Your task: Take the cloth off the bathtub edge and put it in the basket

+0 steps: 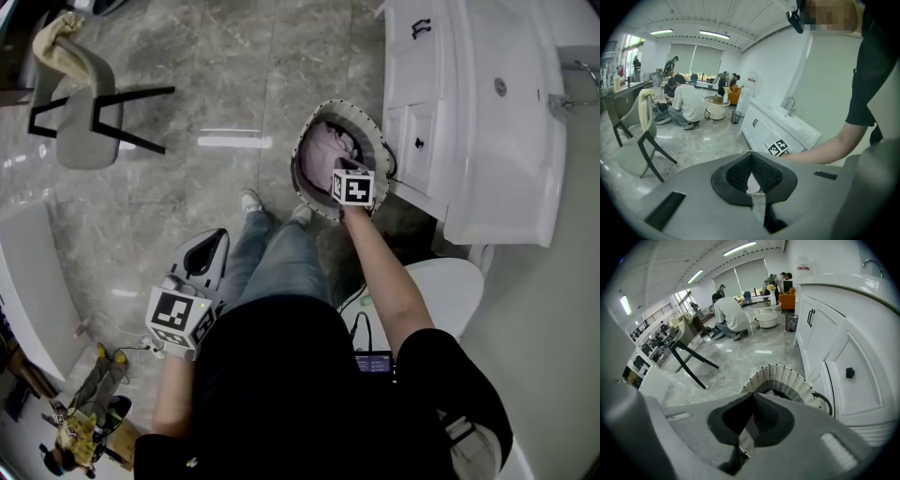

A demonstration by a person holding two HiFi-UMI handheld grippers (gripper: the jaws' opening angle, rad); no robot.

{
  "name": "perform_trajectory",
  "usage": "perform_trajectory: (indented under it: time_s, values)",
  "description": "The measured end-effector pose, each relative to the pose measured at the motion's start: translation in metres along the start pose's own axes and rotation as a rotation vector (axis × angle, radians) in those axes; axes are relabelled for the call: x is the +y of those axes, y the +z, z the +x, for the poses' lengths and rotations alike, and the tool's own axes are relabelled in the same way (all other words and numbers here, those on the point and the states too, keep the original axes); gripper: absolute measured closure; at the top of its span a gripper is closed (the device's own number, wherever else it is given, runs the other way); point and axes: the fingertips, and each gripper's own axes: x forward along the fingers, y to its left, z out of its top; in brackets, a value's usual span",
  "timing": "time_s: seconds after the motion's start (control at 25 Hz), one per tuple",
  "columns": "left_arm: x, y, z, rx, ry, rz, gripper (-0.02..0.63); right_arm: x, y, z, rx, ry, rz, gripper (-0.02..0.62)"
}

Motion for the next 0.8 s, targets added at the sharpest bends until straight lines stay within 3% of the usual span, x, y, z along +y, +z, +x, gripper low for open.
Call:
perform_trajectory:
  time_s: [0.28,0.8]
  values:
    - [-0.002,0.030,-0.004,-0.066,0.010,-0.026,0.594,0.019,0.037,-0.068,-0.080,0.042,-0.019,0.600]
    - [-0.014,0.076,-0.016,-0.164,-0.037,0.010,0.594,0.064,0.099,-0.208,-0.292,0.130,-0.062,0.600]
